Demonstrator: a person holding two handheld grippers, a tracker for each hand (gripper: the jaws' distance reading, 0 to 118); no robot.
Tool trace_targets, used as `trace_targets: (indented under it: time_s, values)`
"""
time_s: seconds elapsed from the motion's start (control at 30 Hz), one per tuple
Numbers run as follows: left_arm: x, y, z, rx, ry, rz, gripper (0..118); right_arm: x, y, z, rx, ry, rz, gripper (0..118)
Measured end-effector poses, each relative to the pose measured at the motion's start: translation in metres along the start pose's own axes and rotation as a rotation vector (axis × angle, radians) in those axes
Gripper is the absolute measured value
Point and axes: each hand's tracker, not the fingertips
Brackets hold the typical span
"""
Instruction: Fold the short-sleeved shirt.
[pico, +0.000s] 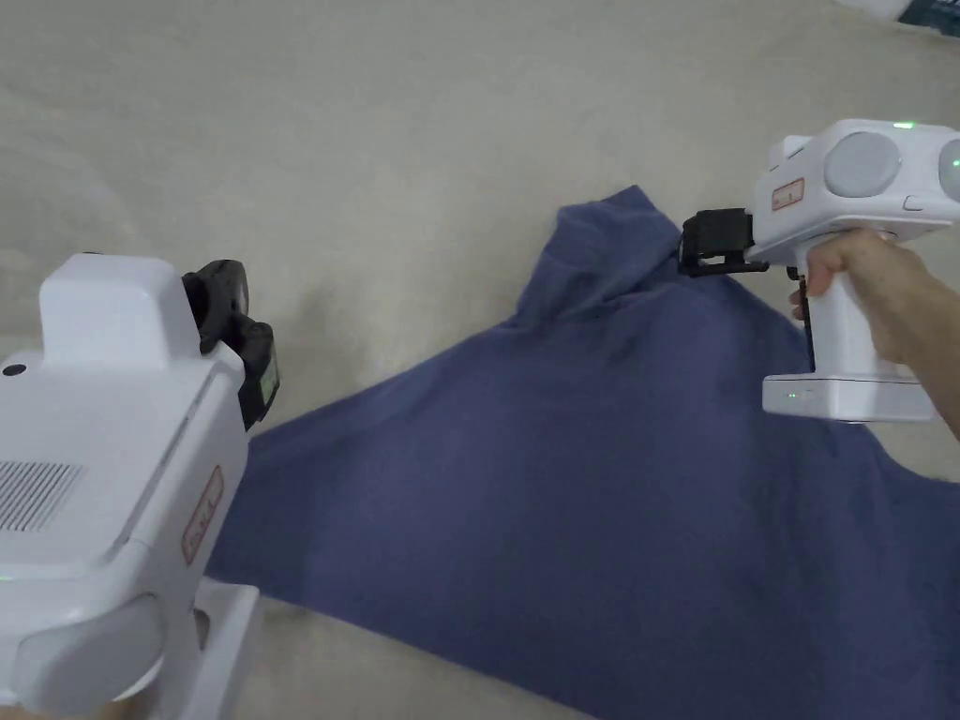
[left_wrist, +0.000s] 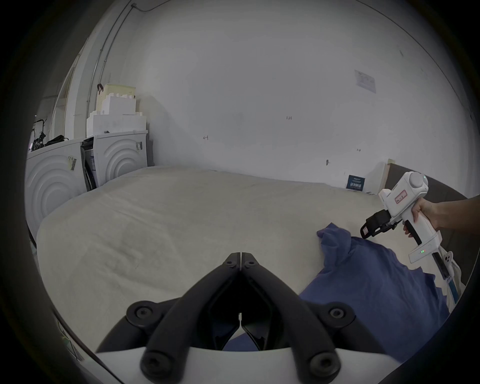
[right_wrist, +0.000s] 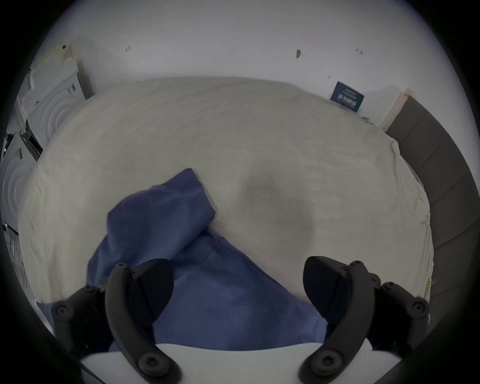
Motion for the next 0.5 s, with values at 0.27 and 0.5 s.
trace_targets:
  time_s: [0.27, 0.5]
  values:
    - [-0.009, -0.015, -0.018, -0.103, 0.039, 0.033, 0, -0.002, -0.001, -0.033, -0.035, 0.024, 0.015, 55]
    - [-0.036, -0.004, -0.021, -0.228, 0.062, 0.150, 75, -0.018, 0.001, -0.025, -0.032, 0.057, 0.096, 4]
